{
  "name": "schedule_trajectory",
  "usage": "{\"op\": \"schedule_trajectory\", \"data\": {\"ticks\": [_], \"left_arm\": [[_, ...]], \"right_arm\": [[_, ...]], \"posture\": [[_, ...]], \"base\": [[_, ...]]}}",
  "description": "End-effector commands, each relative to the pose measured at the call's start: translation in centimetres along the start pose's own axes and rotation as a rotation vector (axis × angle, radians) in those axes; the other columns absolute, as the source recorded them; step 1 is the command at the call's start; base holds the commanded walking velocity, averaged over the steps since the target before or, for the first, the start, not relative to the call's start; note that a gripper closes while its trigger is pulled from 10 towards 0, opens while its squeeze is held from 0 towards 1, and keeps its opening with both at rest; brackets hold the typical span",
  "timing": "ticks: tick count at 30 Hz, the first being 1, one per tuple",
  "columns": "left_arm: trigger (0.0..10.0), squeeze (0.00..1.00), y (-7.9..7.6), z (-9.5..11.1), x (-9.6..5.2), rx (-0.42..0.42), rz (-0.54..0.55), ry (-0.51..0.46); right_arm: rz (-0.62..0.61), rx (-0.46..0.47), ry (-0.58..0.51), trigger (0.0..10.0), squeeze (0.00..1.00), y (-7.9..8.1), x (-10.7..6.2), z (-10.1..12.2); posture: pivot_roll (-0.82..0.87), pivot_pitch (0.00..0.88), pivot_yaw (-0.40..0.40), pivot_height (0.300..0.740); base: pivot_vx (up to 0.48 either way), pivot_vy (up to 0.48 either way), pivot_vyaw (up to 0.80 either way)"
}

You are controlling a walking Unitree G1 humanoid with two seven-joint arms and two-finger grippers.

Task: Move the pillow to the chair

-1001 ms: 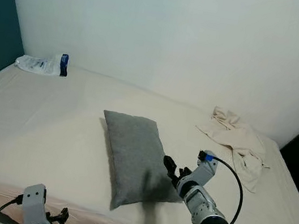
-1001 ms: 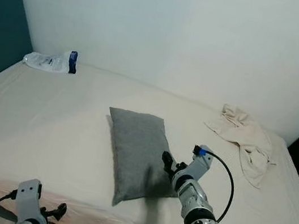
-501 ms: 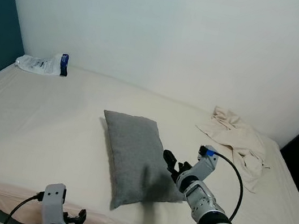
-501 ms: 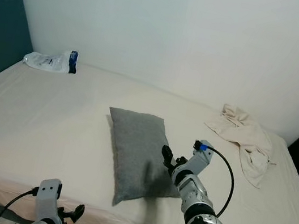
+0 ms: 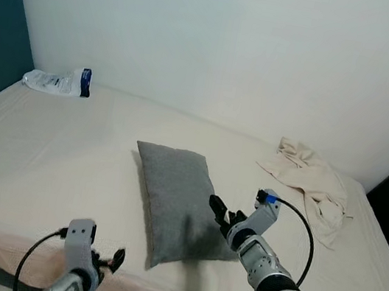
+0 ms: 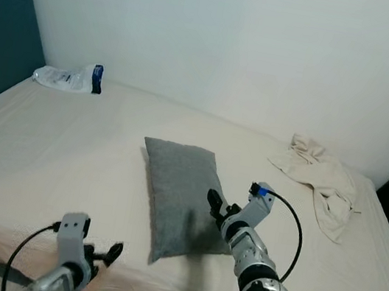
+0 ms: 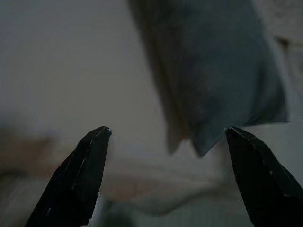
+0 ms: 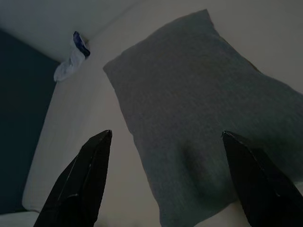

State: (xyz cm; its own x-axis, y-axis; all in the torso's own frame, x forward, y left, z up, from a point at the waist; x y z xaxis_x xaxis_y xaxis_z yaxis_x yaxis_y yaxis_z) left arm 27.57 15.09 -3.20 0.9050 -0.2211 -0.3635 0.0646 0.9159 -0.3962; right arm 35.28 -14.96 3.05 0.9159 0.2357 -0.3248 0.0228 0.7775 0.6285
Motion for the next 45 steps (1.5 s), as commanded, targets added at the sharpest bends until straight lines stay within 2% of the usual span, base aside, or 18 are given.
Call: {"op": "schedule_trajectory", "data": {"ticks": [1, 3, 9, 15, 18, 23, 26, 37, 45], "left_arm": [[10.0, 0.0, -0.9, 0.5, 0.4, 0.001, -0.047, -0.033], [10.0, 0.0, -0.9, 0.5, 0.4, 0.001, -0.047, -0.033], [10.0, 0.0, -2.1, 2.8, 1.1, 0.031, -0.106, -0.131], [10.0, 0.0, -1.8, 3.8, 1.1, 0.02, -0.096, -0.186], [10.0, 0.0, -1.7, 3.8, 0.9, 0.021, -0.095, -0.195], [10.0, 0.0, -1.6, 3.8, 0.8, 0.025, -0.092, -0.202], [10.0, 0.0, -1.4, 3.8, 0.6, 0.03, -0.089, -0.209], [10.0, 0.0, -1.0, 3.7, -0.4, 0.052, -0.087, -0.235], [10.0, 0.0, -0.8, 3.4, -1.1, 0.063, -0.089, -0.24]], "right_arm": [[-0.018, 0.037, -0.024, 10.0, 0.0, -0.6, -0.2, 0.6], [-0.018, 0.037, -0.024, 10.0, 0.0, -0.6, -0.2, 0.6], [-0.046, 0.07, -0.064, 10.0, 0.0, -1.3, -0.4, 1.8], [-0.026, 0.092, -0.084, 10.0, 0.0, -1.3, -0.4, 2.3], [-0.024, 0.108, -0.099, 10.0, 0.0, -1.3, -0.4, 2.3], [-0.024, 0.116, -0.102, 10.0, 0.0, -1.4, -0.5, 2.3], [-0.018, 0.107, -0.093, 10.0, 0.0, -1.3, -0.5, 2.2], [-0.005, 0.161, -0.1, 10.0, 0.0, -1.2, -0.5, 1.9], [0.013, 0.185, -0.093, 10.0, 0.0, -0.9, -0.4, 1.5]], "posture": [[0.18, 0.0, -0.108, 0.65], [0.18, 0.0, -0.108, 0.65], [0.18, 0.0, -0.108, 0.625], [0.18, 0.0, -0.107, 0.6], [0.18, 0.0, -0.106, 0.585], [0.19, 0.0, -0.101, 0.585], [0.19, 0.0, -0.098, 0.57], [0.22, 0.0, -0.076, 0.516], [0.24, 0.0, -0.067, 0.496]], "base": [[0.0, 0.0, 0.0], [0.0, 0.0, 0.0], [0.0, 0.0, 0.0], [0.0, 0.0, 0.0], [0.0, 0.0, 0.0], [0.0, 0.0, 0.0], [0.0, 0.0, 0.0], [0.0, 0.0, 0.0], [0.0, 0.0, 0.0]]}}
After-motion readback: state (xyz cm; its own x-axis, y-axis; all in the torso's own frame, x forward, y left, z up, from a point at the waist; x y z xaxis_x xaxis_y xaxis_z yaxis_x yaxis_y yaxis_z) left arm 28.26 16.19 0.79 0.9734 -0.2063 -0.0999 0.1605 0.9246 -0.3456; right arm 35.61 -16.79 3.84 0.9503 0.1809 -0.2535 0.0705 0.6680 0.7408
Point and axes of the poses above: a point about 5 cm out from each wrist's last joint towards the gripper, its own x axis pointing out of the wrist towards the gripper, its own z axis along the axis of the wrist's last joint, y = z × x, the point moved 2 cm from there along x, pointing out of the wrist towards the gripper, and after that the axes turned 2 degrees about -x, right-handed, at the moved point
